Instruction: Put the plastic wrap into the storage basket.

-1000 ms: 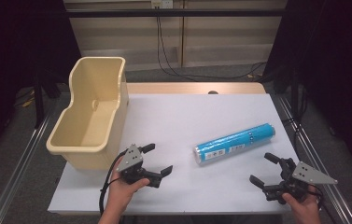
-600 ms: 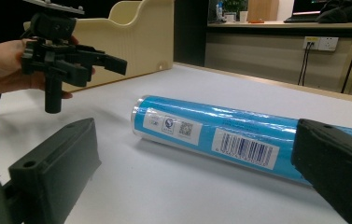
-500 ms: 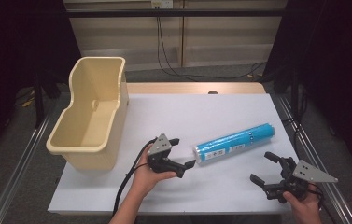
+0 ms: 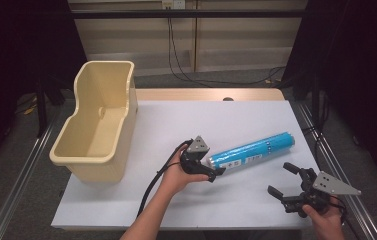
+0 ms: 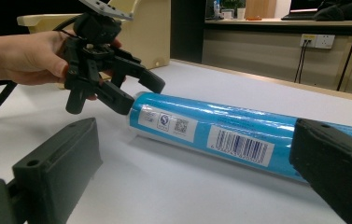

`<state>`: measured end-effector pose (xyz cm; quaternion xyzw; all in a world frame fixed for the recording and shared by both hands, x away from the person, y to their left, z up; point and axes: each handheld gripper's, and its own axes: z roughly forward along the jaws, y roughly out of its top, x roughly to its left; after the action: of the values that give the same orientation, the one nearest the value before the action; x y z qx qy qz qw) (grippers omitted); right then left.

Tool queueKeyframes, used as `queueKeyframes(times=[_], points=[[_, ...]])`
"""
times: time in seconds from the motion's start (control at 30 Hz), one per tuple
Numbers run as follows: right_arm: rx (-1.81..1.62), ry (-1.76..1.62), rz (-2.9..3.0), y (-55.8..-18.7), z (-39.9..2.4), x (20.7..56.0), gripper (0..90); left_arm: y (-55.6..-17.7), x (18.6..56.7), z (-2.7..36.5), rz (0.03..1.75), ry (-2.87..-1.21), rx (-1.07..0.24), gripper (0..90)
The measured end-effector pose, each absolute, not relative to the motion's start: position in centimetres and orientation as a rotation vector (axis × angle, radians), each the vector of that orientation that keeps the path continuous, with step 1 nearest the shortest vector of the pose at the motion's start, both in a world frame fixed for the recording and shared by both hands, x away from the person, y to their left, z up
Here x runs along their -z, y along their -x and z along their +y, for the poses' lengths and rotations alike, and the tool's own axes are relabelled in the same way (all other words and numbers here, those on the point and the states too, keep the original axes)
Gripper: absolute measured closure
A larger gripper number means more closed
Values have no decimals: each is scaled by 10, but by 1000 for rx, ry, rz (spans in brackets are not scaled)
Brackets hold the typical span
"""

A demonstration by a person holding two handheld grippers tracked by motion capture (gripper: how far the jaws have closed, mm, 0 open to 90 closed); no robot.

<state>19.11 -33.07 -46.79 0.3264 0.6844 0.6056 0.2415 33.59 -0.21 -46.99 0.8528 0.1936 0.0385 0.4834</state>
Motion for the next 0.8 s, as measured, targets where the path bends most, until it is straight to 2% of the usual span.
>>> queueKeyframes(times=[0.43,0.8], points=[[-1652,-895,1879,-193,-333,469,16,-346,484,-21,449,-2170,-59,110],[-1651,-895,1882,-193,-334,469,16,-350,484,-30,409,-2224,-86,280]])
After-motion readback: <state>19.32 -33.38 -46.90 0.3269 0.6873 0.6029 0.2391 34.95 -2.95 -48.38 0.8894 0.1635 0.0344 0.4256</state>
